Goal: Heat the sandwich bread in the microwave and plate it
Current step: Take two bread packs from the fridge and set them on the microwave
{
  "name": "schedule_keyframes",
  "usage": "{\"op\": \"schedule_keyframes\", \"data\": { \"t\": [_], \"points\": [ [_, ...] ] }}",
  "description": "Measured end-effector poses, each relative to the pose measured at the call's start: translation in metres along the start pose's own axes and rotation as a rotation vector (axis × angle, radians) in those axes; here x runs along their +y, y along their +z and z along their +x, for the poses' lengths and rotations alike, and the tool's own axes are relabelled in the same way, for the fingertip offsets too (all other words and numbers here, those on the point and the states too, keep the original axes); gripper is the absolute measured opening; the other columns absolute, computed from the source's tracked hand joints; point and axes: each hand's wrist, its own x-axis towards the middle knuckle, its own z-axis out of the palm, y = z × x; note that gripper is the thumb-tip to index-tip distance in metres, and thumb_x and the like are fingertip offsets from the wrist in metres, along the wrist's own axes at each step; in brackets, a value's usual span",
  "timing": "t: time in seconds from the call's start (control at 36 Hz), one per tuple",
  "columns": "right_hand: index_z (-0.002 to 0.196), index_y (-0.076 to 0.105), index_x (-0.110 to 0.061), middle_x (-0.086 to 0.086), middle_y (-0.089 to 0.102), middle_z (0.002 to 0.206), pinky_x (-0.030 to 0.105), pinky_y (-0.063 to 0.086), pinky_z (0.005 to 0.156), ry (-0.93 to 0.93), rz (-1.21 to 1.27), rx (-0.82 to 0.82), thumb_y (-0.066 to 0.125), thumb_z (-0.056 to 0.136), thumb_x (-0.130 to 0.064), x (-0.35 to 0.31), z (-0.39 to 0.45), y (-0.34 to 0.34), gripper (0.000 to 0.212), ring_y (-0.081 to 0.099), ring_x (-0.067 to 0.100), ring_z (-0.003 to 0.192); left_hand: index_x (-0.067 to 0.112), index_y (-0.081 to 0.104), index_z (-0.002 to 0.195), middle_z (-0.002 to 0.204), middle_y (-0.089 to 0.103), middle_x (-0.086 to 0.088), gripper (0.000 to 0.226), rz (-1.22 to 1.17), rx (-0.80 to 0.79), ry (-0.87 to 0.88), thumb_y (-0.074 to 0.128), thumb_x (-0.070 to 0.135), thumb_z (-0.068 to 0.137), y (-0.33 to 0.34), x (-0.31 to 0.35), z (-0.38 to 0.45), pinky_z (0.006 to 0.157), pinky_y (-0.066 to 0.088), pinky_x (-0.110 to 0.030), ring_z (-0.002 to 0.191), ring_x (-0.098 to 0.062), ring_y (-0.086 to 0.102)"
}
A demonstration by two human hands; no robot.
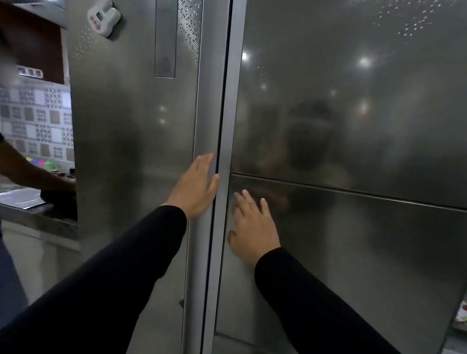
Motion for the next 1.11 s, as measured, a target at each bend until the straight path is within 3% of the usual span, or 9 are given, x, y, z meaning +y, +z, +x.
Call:
{"op": "schedule_keyframes", "data": {
  "t": [0.19,0.28,0.36,0.44,0.56,0.75,0.86,1.0,1.11],
  "points": [
    [0.151,0.025,-0.012,0.008,0.006,0.162,0.052,-0.012,0.116,-0.237,-0.326,-0.083,0.038,0.098,-0.036,-0.002,0.040,0.018,0.060,-0.006,0.024,0.150,0.014,0.029,0.148,0.145,0.045,-0.007,0.053,-0.290,-0.019,-0.080,0.038,0.036,0.101,0.012,0.011,0.036,0.111,0.032,-0.030,0.134,-0.017,0.043],
    [0.145,0.040,-0.014,0.010,0.031,0.155,0.056,-0.015,0.113,-0.293,-0.527,-0.112,0.037,0.098,-0.038,-0.004,0.057,0.017,0.053,0.004,0.029,0.150,0.012,0.040,0.142,0.137,0.054,-0.008,0.049,-0.283,-0.046,-0.088,0.039,0.039,0.101,0.014,0.016,0.049,0.104,0.038,-0.028,0.127,-0.021,0.051],
    [0.129,0.058,-0.016,0.008,0.052,0.138,0.060,-0.015,0.112,-0.317,-0.712,-0.148,0.035,0.098,-0.042,-0.010,0.062,0.014,0.046,0.025,0.033,0.143,0.013,0.056,0.110,0.104,0.064,-0.006,0.035,-0.240,-0.061,-0.060,0.040,0.042,0.099,0.016,0.017,0.056,0.080,0.045,-0.025,0.100,-0.021,0.061],
    [0.119,0.063,-0.016,0.009,0.058,0.128,0.061,-0.015,0.111,-0.307,-0.757,-0.162,0.033,0.098,-0.043,-0.015,0.062,0.020,0.045,0.037,0.031,0.135,0.016,0.050,0.093,0.086,0.058,0.001,0.029,-0.247,-0.057,-0.056,0.041,0.042,0.099,0.021,0.014,0.062,0.067,0.037,-0.019,0.080,-0.012,0.054],
    [0.124,0.060,-0.015,0.009,0.056,0.130,0.061,-0.012,0.113,-0.281,-0.788,-0.194,0.033,0.098,-0.042,-0.020,0.058,0.024,0.046,0.038,0.031,0.134,0.011,0.051,0.094,0.081,0.055,0.000,0.036,-0.244,-0.095,-0.084,0.039,0.045,0.099,0.022,0.013,0.064,0.062,0.037,-0.024,0.079,-0.018,0.053],
    [0.128,0.057,-0.017,0.008,0.051,0.136,0.060,-0.011,0.113,-0.145,-0.829,-0.273,0.035,0.099,-0.041,-0.039,0.057,0.033,0.044,0.029,0.030,0.140,0.010,0.046,0.123,0.121,0.054,-0.013,0.038,-0.353,-0.221,-0.151,0.037,0.039,0.101,0.017,0.018,0.062,0.083,0.040,-0.030,0.107,-0.025,0.055],
    [0.125,0.060,-0.017,0.011,0.050,0.139,0.060,-0.014,0.112,-0.074,-0.838,-0.260,0.036,0.099,-0.041,-0.052,0.051,0.030,0.043,0.026,0.032,0.142,0.013,0.044,0.121,0.107,0.056,-0.007,0.031,-0.398,-0.244,-0.068,0.038,0.036,0.101,0.012,0.013,0.056,0.066,0.041,-0.021,0.078,-0.008,0.052],
    [0.139,0.048,-0.012,0.018,0.033,0.153,0.062,-0.019,0.108,0.030,-0.880,-0.254,0.033,0.099,-0.041,-0.074,0.030,0.022,0.052,0.010,0.039,0.147,0.011,0.044,0.108,0.100,0.057,-0.009,0.034,-0.392,-0.209,0.056,0.039,0.043,0.099,0.005,0.007,0.039,0.074,0.039,-0.031,0.088,-0.022,0.055],
    [0.141,0.047,-0.014,0.017,0.027,0.156,0.062,-0.024,0.100,0.076,-0.867,-0.281,0.035,0.098,-0.042,-0.086,0.014,0.012,0.052,0.000,0.041,0.148,0.008,0.043,0.092,0.078,0.052,-0.002,0.035,-0.385,-0.086,0.128,0.045,0.042,0.097,-0.001,0.010,0.023,0.070,0.035,-0.028,0.075,-0.022,0.049]
  ]
}}
